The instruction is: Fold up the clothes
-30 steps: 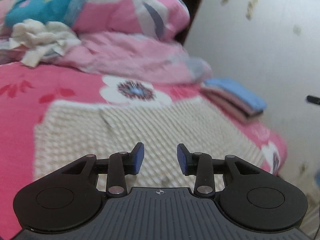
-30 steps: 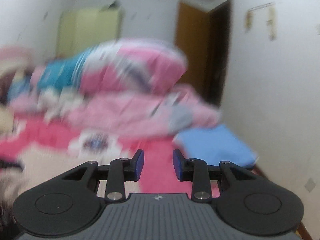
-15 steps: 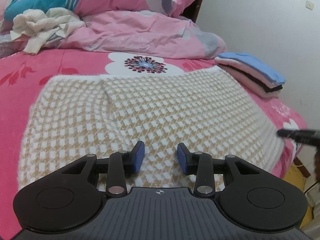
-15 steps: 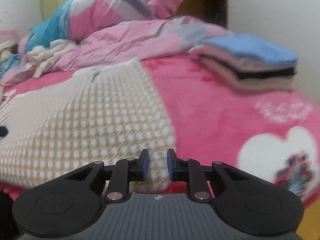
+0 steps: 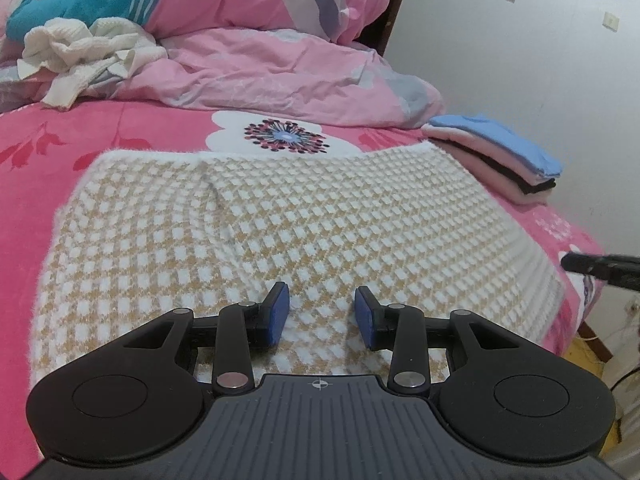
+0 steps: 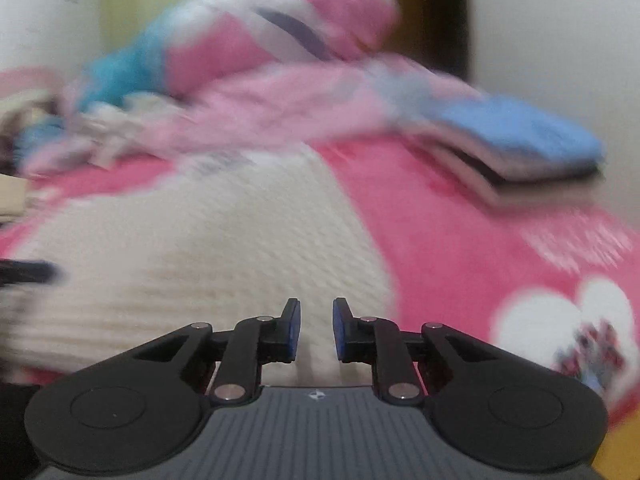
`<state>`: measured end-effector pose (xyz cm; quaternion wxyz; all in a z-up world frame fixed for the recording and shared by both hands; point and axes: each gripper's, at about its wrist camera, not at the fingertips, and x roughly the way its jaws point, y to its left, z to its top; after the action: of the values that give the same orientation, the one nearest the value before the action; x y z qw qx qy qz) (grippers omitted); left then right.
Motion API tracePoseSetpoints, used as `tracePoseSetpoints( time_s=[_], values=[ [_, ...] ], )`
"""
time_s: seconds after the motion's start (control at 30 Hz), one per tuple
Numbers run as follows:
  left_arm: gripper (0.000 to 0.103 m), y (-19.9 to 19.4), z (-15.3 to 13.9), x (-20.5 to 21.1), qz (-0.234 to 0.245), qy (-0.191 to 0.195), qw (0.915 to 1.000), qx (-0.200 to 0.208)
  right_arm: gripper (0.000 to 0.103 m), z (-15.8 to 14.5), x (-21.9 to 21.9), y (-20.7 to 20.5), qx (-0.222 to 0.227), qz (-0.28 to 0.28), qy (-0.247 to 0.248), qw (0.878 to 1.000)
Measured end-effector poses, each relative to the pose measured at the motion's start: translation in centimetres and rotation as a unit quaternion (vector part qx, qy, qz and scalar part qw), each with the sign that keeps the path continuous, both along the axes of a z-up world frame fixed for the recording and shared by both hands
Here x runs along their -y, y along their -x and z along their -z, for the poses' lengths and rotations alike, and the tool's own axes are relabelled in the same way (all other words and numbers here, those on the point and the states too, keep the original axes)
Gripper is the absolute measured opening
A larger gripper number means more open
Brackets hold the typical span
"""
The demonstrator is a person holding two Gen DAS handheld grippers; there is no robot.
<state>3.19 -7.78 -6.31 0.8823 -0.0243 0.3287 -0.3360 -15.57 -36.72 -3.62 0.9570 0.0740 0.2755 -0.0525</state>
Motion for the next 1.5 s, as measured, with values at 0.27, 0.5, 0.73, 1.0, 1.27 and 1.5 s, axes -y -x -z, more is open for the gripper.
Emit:
tracePoseSetpoints(
  time_s=[0.27, 0.5, 0.73, 1.0, 1.27, 1.5],
  values=[
    [0.036, -0.2, 0.3, -0.4, 0.005, 0.011, 0.9999, -0.001, 0.017, 4.9, -2.7, -3.0, -0.087, -0.030, 0.061, 0.994],
    [0.036, -0.3, 0.5, -0.6, 0.003, 0.023, 0.9997, -0.003, 0.018, 0.8, -6.0, -2.1, -0.036, -0.082, 0.036, 0.995],
    [0.036, -0.6, 0.5, -1.0, 0.007, 0.031, 0.9994, -0.011, 0.020, 2.8, -6.6, -5.0, -0.085, -0.080, 0.025, 0.993],
    [0.036, -0.6, 0.4, -1.9, 0.000, 0.065, 0.9977, -0.020, 0.019, 5.5, -11.0, -6.0, -0.095, -0.148, 0.045, 0.983],
    [0.037, 0.5, -0.3, -5.1, -0.028, 0.070, 0.9971, 0.009, 0.019, 0.2, -13.7, -5.2, -0.083, -0.192, 0.043, 0.977],
    [0.037, 1.4, -0.2, -7.6, -0.046, 0.055, 0.9973, 0.016, 0.017, 2.9, -18.2, -7.7, -0.135, -0.217, 0.121, 0.959]
  ],
)
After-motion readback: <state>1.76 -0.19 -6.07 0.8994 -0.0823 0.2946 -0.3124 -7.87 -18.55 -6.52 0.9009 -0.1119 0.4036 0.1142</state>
